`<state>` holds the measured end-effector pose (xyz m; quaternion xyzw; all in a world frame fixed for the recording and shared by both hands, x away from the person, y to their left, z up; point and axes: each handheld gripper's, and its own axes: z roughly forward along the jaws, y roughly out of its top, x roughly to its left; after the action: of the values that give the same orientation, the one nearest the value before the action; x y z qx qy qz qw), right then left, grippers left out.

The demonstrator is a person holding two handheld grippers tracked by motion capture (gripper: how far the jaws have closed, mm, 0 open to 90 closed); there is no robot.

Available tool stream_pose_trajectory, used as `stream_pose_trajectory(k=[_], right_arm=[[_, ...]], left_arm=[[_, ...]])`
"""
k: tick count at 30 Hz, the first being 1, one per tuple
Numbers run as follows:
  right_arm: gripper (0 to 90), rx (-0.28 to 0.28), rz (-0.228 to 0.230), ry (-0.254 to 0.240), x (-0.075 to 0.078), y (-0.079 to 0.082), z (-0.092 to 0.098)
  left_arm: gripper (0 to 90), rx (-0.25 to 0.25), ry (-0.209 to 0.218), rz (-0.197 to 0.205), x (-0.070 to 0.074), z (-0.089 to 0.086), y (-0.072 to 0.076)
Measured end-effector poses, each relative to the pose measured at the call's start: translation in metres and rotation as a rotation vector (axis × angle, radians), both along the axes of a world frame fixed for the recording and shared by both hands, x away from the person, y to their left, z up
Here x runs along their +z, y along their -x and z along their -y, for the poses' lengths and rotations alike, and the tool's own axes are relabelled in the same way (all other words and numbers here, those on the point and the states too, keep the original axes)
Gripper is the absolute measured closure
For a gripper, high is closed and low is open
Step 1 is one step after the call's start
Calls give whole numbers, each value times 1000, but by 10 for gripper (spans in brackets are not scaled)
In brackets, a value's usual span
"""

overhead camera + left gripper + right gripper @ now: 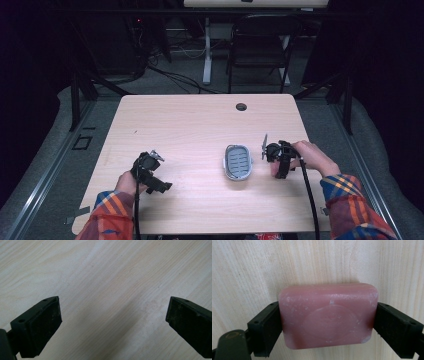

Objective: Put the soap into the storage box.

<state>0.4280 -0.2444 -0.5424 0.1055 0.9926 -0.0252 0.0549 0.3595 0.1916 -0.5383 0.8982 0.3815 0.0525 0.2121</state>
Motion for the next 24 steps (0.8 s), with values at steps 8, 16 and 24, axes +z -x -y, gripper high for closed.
stream_pose_trajectory(k=[8,16,24], right_arm=[[123,-17,-1,-6,-2,-1,1],[125,-33,-23,1,-5,-5,4],[128,-50,-27,-1,-5,-8,5]], left_arm=[[1,-1,-2,0,0,0,0],[1,-5,-3,1,0,0,0],[1,-6,-6,-2,0,0,0]])
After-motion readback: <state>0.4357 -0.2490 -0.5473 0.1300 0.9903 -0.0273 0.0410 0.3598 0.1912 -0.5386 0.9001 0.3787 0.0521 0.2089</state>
